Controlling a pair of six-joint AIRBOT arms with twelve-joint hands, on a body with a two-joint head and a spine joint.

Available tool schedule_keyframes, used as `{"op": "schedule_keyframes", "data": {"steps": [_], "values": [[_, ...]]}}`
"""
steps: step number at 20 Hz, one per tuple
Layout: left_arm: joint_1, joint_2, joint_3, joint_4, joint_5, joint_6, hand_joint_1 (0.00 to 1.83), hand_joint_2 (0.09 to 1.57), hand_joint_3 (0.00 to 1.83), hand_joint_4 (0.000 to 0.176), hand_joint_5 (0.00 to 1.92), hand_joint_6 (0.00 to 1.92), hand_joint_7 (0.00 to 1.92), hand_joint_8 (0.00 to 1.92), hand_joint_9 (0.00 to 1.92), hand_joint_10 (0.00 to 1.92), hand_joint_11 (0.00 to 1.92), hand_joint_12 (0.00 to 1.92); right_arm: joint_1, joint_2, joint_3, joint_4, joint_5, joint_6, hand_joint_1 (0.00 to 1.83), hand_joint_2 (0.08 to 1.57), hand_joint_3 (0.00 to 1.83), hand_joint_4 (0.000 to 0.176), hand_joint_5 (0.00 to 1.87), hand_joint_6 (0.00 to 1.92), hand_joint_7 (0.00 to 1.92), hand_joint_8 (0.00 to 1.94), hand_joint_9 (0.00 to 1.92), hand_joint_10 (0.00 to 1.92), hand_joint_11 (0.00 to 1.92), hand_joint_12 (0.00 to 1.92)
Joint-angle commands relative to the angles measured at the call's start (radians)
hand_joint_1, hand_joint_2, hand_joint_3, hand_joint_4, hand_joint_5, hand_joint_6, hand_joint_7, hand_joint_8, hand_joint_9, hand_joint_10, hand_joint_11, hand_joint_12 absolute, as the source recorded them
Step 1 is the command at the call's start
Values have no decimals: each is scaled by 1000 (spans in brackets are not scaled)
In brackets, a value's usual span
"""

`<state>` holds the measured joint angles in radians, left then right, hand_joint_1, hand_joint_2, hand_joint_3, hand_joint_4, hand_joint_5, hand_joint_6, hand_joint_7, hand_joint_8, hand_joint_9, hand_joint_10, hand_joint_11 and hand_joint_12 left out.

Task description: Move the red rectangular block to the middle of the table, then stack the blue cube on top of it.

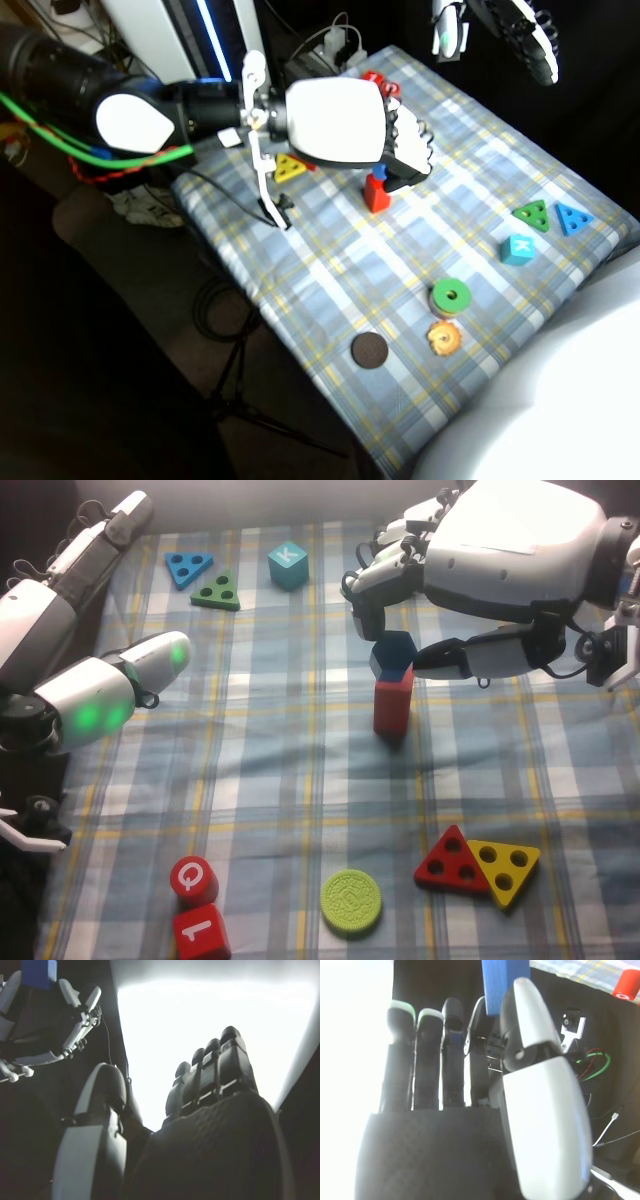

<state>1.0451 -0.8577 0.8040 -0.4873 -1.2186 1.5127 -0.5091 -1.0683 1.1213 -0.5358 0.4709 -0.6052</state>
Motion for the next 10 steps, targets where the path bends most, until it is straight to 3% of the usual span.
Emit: {"op": "schedule_keyframes", "data": {"steps": [1, 5, 8, 10], "values": [[-6, -4, 5, 28, -117, -10, 717, 1343, 0, 61, 38, 0, 0, 0, 0, 0, 0, 0, 9, 0, -5, 24, 117, -3, 1187, 1259, 1, 0, 795, 1130, 659, 1703, 427, 1884, 437, 1921], [-6, -4, 5, 28, -117, -10, 722, 1344, 1, 53, 42, 2, 0, 0, 0, 0, 0, 0, 9, 1, -8, 24, 120, -3, 1193, 1258, 0, 0, 806, 1103, 658, 1712, 433, 1904, 464, 1921], [-6, -4, 5, 28, -117, -11, 719, 1344, 1, 56, 38, 2, 0, 0, 0, 0, 0, 0, 5, 1, -8, 24, 120, -3, 1177, 1239, 0, 0, 797, 1153, 725, 1576, 498, 1716, 418, 1921], [-6, -4, 5, 27, -117, -11, 721, 1343, 0, 52, 39, 2, 0, 0, 0, 0, 0, 0, 1, 1, -8, 24, 120, -3, 1185, 1238, 0, 0, 794, 1133, 734, 1588, 503, 1716, 382, 1921]]}}
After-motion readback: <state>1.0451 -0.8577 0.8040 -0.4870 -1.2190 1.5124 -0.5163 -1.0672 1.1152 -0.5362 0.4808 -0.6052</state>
